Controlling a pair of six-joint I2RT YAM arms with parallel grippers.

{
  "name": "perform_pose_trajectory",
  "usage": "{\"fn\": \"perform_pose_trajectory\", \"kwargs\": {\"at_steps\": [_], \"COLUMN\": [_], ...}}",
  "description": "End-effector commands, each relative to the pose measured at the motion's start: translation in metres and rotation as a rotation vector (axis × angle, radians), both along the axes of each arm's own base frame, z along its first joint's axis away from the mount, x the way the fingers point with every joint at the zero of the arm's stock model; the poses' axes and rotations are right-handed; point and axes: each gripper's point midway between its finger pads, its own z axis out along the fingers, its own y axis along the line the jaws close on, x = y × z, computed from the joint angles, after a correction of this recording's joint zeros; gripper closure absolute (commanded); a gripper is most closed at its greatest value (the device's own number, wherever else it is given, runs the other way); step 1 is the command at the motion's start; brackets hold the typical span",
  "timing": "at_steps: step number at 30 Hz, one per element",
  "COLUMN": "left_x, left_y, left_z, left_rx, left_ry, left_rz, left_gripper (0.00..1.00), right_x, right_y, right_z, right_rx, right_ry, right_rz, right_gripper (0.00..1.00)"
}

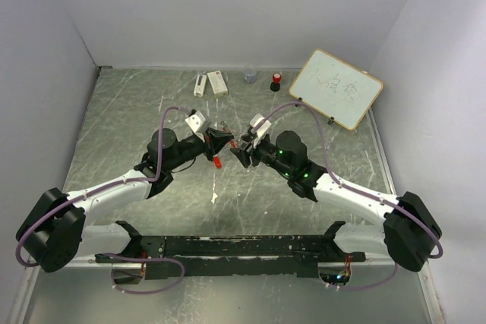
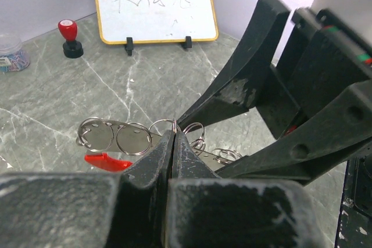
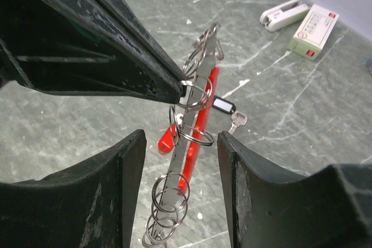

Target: Put the keys on the keyring

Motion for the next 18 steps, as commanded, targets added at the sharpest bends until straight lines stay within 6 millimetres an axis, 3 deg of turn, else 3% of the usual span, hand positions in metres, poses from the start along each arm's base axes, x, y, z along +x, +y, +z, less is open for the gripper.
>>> {"fn": "perform_pose_trajectory", "kwargs": {"at_steps": [1, 5, 8, 10, 12, 13, 16, 18], "left_x": [0.003, 0.0, -0.002, -0.003, -0.003, -0.002, 0.005, 0.011], "left_y": [-0.003, -0.003, -0.004, -0.004, -0.004, -0.002, 0.008, 0.019], "left_z": [0.033, 0.034, 0.034, 0.034, 0.035, 0.035, 0.043, 0.051], "left_rx": [-0.065, -0.071, -0.074, -0.077, -0.076, -0.075, -0.076, -0.079], "left_ry": [-0.051, -0.049, -0.044, -0.04, -0.041, -0.042, -0.04, -0.049], "left_rz": [0.001, -0.013, -0.022, -0.027, -0.023, -0.013, 0.058, 0.127], "left_gripper": [0.93, 0.93, 0.93, 0.93, 0.93, 0.91, 0.59, 0.49], "right_x": [0.005, 0.009, 0.014, 0.016, 0.017, 0.019, 0.021, 0.022], "right_y": [0.004, 0.002, 0.001, 0.002, 0.001, 0.0, -0.006, -0.012], "right_z": [-0.001, -0.002, -0.001, -0.001, -0.001, -0.001, -0.001, 0.001], "right_rx": [-0.002, 0.004, 0.001, -0.003, -0.006, -0.007, -0.017, -0.022], "right_ry": [0.009, 0.001, -0.012, -0.019, -0.024, -0.025, -0.033, -0.053], "right_rz": [-0.007, -0.031, -0.046, -0.049, -0.056, -0.066, -0.1, -0.119], "right_gripper": [0.47, 0.51, 0.59, 0.73, 0.97, 1.0, 1.0, 1.0]}}
